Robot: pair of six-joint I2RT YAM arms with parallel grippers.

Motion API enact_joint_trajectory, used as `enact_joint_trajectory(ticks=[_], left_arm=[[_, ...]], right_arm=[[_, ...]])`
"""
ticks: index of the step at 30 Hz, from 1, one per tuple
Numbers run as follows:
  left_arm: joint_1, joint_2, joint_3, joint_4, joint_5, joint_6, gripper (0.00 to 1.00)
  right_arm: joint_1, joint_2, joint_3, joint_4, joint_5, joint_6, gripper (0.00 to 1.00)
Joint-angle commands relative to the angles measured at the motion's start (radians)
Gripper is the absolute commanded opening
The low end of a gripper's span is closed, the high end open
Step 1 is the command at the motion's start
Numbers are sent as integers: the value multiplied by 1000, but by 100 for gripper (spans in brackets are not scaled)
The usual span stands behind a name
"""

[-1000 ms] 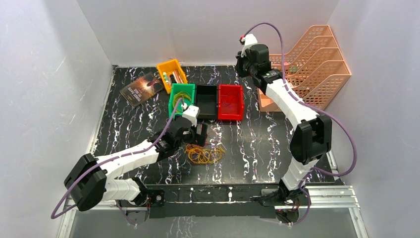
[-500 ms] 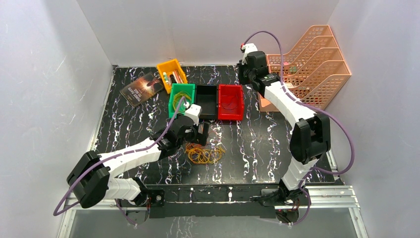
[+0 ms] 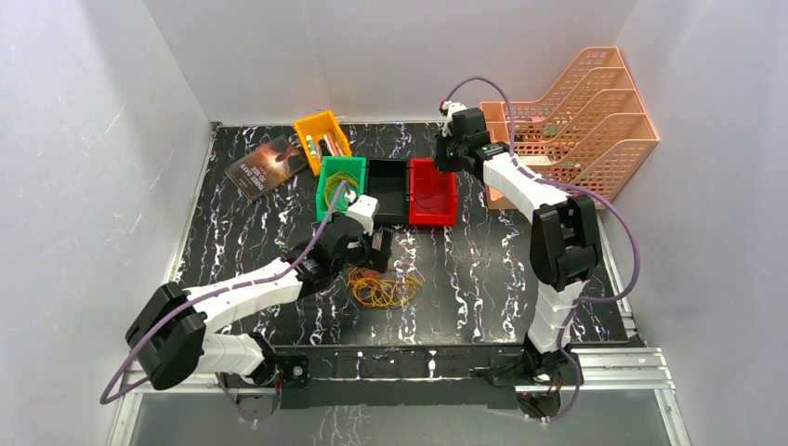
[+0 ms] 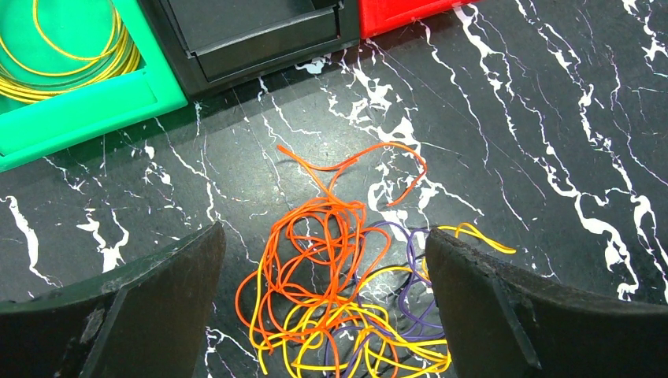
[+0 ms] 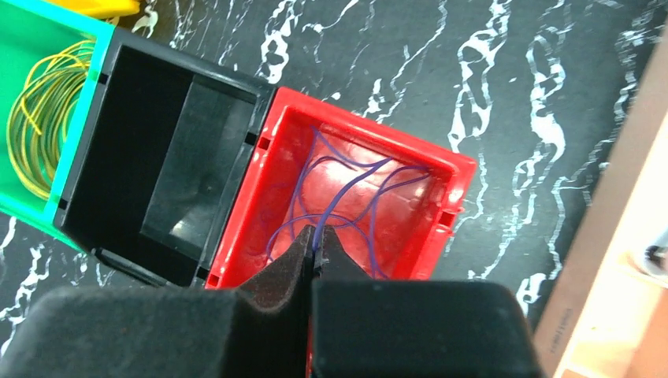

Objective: Untangle the cables

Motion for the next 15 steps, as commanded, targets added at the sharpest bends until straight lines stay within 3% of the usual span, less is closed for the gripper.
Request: enact_joint_trajectory(ticks=[1, 10, 15], left_arm=[[3, -15, 18, -11, 7, 0, 98], [4, -2, 11, -4, 24, -14, 98], [3, 5, 13, -2, 21, -14, 98]], right_arm=[[0, 11, -22, 36, -99, 39, 0], [4, 71, -87, 85, -107, 14, 1], [12, 62, -99, 107, -114, 11, 7]])
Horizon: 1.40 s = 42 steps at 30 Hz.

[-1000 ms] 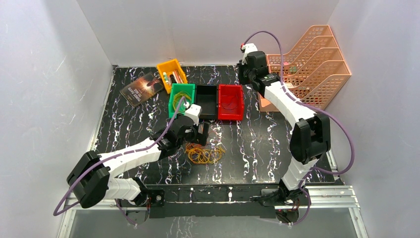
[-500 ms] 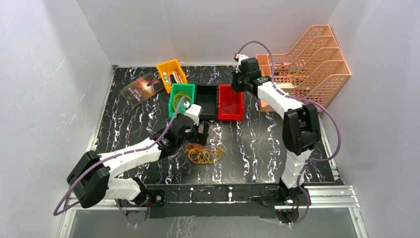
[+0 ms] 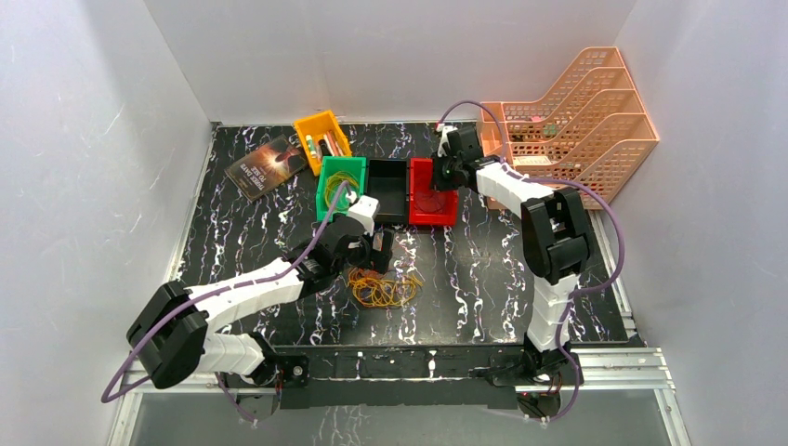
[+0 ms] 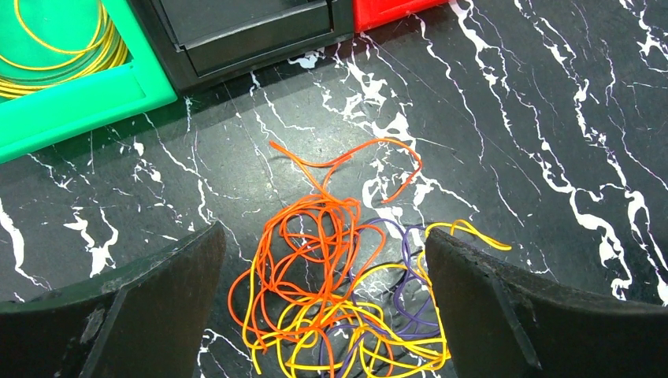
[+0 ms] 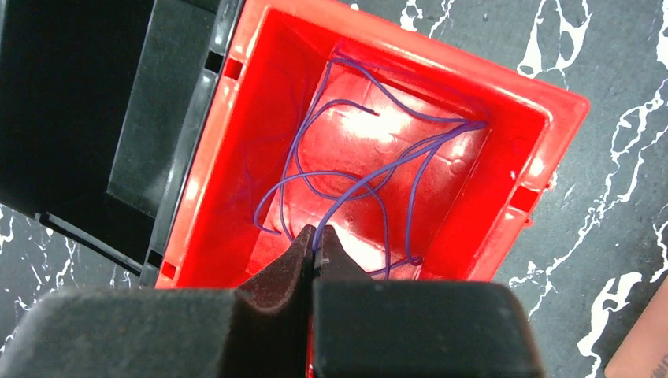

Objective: Untangle the cables

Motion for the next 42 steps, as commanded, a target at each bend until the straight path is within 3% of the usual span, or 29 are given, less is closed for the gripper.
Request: enact_joint_trajectory(ticks=[1, 26, 36, 42], left_arm=[[4, -1, 13, -3, 8, -4, 98], [4, 9, 17, -12, -39, -11, 98], [6, 22, 46, -19, -62, -23, 98], [5, 24, 49, -29, -57, -20, 98]], right_arm=[[9, -21, -5, 61, -16, -8, 9], [42, -194, -22, -59, 181, -114, 52], [43, -297, -69, -55, 202, -120, 55], [43, -294, -80, -63, 255, -118, 51]])
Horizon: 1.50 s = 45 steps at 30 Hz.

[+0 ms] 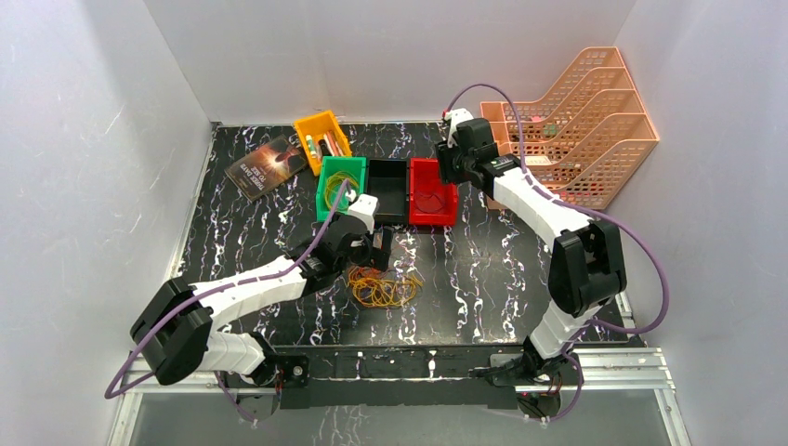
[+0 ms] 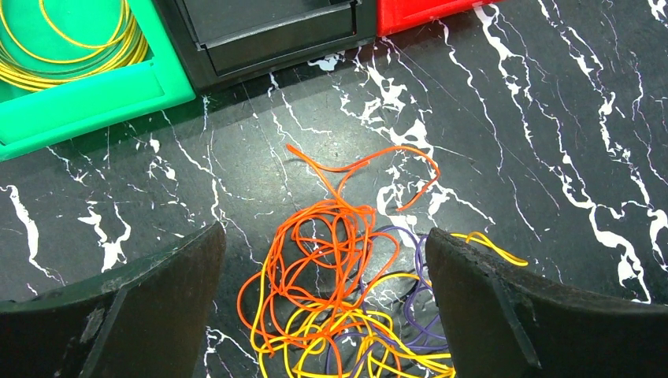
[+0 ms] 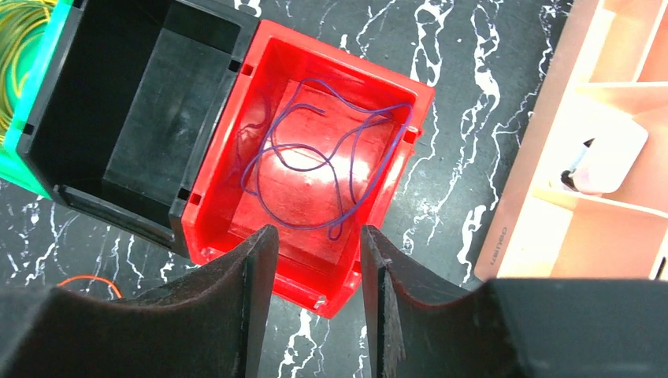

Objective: Untangle the cables

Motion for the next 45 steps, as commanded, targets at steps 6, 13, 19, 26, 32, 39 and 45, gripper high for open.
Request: enact_joint_trajectory(ticks=[6, 13, 19, 26, 32, 39, 45], left_arm=[[5, -12, 22, -17, -8, -3, 98], [5, 7, 33, -18, 8, -2, 98], [6, -2, 21, -16, 11, -5, 98], [5, 22, 22, -7, 51, -18, 98], [5, 23, 24, -13, 47, -15, 98], [5, 25, 24, -16, 50, -19, 98], [5, 29, 31, -22, 62, -18, 98]], right_arm=[[3, 10, -6, 7, 147, -20, 47], [4, 83, 31, 26, 96, -21, 44], [4, 113, 49, 43, 88, -19, 27], [13, 129, 28, 72, 17, -19, 1], [47, 170, 28, 83, -20, -40, 0], [72, 245, 49, 75, -16, -42, 0], [72, 291, 40, 107, -18, -32, 0]])
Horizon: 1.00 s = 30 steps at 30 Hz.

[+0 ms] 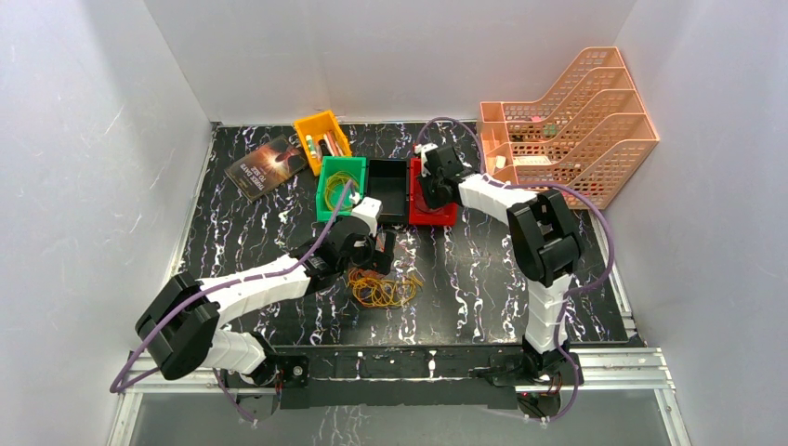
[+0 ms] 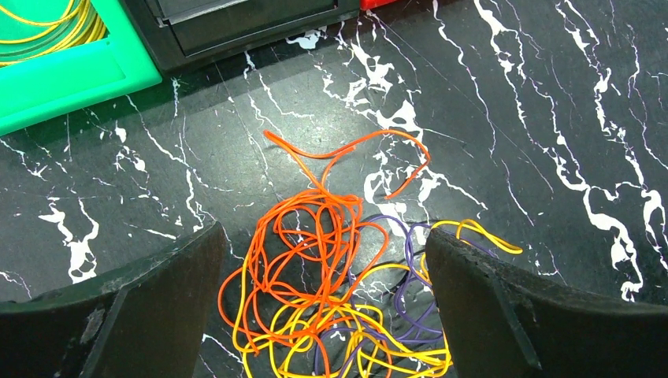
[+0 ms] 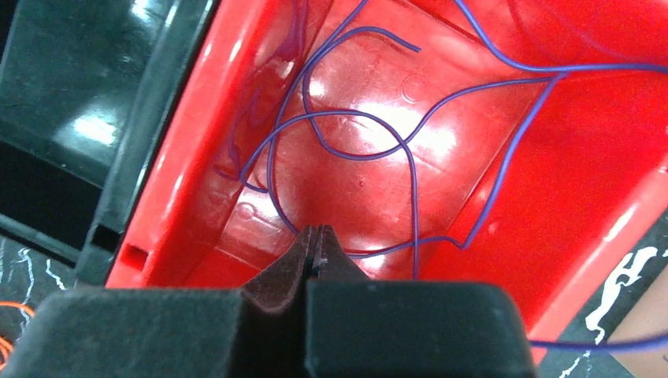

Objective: Untangle the cables

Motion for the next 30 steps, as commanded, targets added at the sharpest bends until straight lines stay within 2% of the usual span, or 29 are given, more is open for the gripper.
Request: enact_joint_trajectory(ticks=[1, 14, 17, 23, 30], left_arm=[[5, -5, 29, -19, 10, -2, 98], [5, -3, 31, -28, 10, -3, 98], [5, 0, 38, -39, 11, 3, 98], [5, -1, 53, -53, -5, 29, 98], [5, 10, 69, -53, 8, 24, 98]], right_arm=[[-5, 17, 33, 63, -5, -2, 0], [-4, 73, 52, 58, 21, -15, 0], [-3, 71, 63, 45, 38, -25, 6], [-3, 12, 53, 43, 78, -26, 29], [-3, -71, 13, 38, 93, -26, 40]])
